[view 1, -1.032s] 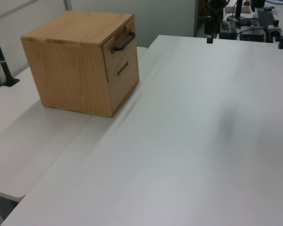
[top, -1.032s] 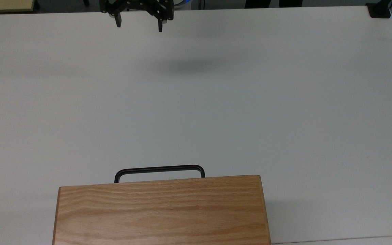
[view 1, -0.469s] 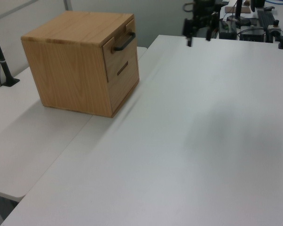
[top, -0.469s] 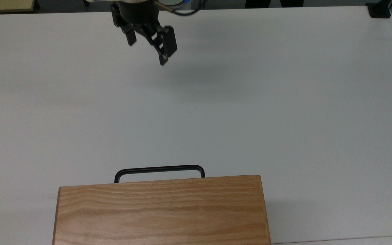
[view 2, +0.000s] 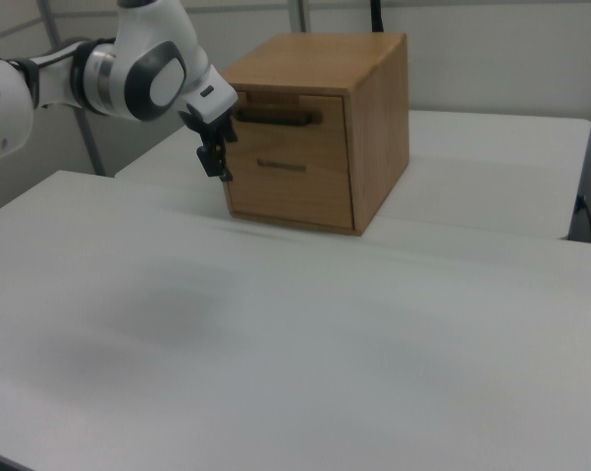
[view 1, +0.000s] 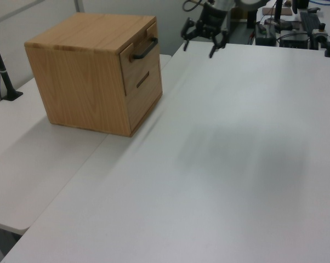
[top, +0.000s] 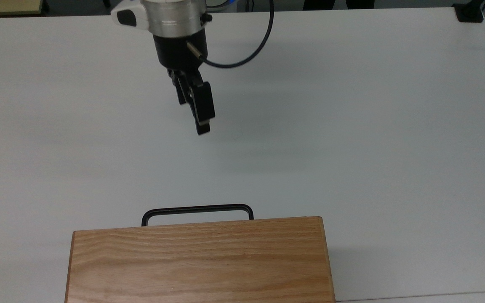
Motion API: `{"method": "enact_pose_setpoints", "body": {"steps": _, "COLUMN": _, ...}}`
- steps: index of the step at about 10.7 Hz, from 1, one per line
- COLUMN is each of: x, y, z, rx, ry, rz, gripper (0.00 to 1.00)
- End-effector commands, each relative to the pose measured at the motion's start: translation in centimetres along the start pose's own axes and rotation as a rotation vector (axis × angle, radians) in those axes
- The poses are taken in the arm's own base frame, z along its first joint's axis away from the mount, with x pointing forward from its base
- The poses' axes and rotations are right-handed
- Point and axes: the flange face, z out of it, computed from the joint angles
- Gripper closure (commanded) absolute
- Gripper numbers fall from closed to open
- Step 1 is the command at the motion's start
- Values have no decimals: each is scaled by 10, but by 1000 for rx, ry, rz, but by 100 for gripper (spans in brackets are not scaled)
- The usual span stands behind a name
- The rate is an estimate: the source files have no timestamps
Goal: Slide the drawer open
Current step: 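Move the gripper toward the black handle of the upper drawer, then close the gripper around the black drawer handle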
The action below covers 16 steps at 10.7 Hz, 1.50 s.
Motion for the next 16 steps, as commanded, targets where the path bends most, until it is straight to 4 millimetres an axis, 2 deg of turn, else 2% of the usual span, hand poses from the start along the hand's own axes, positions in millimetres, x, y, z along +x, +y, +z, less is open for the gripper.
{"method": "enact_pose_setpoints", "body": {"steps": 1, "x": 1, "y": -27, "z": 10, "rx": 173, "ry": 43, "rz": 238, "gripper": 0}}
{"method": "enact_pose_setpoints", "body": {"steps": 3, "x": 5, "y": -38, "z": 12, "rx": 319, "ry": 78, "rz": 296, "gripper": 0}}
{"method": "enact_pose_setpoints", "body": {"steps": 6, "x": 6, "y": -47, "z": 40, "rx": 511, "ry": 130, "rz": 295, "gripper": 0}}
{"method": "enact_pose_setpoints", "body": {"steps": 7, "x": 7, "y": -47, "z": 52, "rx": 553, "ry": 142, "rz": 297, "gripper": 5}}
{"method": "enact_pose_setpoints", "body": {"steps": 9, "x": 13, "y": -54, "z": 67, "rx": 601, "ry": 131, "rz": 375, "gripper": 7}}
{"method": "enact_pose_setpoints", "body": {"steps": 10, "x": 18, "y": -58, "z": 72, "rx": 612, "ry": 136, "rz": 387, "gripper": 16}}
{"method": "enact_pose_setpoints", "body": {"steps": 13, "x": 19, "y": -58, "z": 79, "rx": 609, "ry": 137, "rz": 384, "gripper": 43}}
{"method": "enact_pose_setpoints", "body": {"steps": 14, "x": 18, "y": -58, "z": 81, "rx": 606, "ry": 136, "rz": 386, "gripper": 60}}
{"method": "enact_pose_setpoints", "body": {"steps": 15, "x": 18, "y": -57, "z": 81, "rx": 604, "ry": 136, "rz": 384, "gripper": 71}}
{"method": "enact_pose_setpoints", "body": {"steps": 16, "x": 18, "y": -57, "z": 80, "rx": 606, "ry": 135, "rz": 387, "gripper": 71}}
